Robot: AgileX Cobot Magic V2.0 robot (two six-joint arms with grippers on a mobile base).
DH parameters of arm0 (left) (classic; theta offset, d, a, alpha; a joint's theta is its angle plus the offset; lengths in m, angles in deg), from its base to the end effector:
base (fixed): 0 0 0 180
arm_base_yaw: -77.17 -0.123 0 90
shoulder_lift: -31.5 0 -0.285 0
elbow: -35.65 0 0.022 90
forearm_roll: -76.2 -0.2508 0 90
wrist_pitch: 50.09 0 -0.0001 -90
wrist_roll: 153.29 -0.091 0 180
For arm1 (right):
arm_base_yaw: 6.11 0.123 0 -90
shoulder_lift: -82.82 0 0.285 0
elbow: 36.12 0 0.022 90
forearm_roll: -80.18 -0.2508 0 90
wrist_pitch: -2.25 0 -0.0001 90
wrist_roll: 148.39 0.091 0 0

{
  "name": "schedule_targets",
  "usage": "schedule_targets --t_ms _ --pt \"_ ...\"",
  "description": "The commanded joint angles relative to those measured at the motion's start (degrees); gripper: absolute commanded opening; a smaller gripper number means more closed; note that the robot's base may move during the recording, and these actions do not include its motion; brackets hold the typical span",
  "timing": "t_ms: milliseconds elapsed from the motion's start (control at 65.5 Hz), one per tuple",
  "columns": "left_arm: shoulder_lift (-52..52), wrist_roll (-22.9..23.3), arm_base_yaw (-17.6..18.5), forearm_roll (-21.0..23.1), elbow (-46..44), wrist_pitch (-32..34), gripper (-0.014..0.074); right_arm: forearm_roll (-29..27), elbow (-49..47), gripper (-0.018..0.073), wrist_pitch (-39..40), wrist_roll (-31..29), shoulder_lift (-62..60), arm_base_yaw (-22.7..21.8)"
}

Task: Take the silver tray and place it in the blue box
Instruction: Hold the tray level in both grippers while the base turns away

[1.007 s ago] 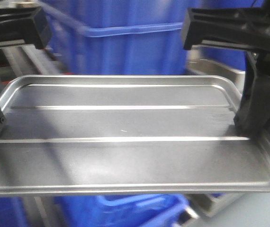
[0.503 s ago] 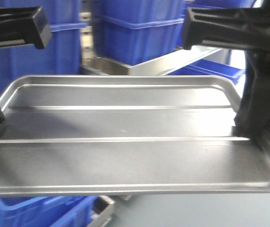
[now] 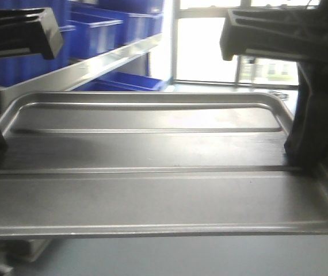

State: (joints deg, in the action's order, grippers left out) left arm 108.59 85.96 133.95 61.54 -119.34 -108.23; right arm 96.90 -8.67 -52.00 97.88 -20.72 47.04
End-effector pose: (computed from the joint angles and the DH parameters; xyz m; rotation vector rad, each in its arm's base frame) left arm 0.1355 -0.1711 0.2865 0.0750 2.7477 -0.2295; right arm 0.1469 0.1605 0.2797 0.1400 2.7050 0.2652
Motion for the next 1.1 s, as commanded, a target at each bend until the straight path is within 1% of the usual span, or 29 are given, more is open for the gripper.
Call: schedule_targets --t_ms 0,1083 --pt "-1.6 0.0 0.3 -1.9 -1.3 -1.4 -0.0015 3.1 -1.8 0.0052 -1.4 -0.1 -1.4 -0.6" --pt "-1.6 0.0 0.3 -1.9 -1.3 -1.4 -0.0015 3.1 -1.8 0.0052 -1.4 -0.1 -1.4 -0.6"
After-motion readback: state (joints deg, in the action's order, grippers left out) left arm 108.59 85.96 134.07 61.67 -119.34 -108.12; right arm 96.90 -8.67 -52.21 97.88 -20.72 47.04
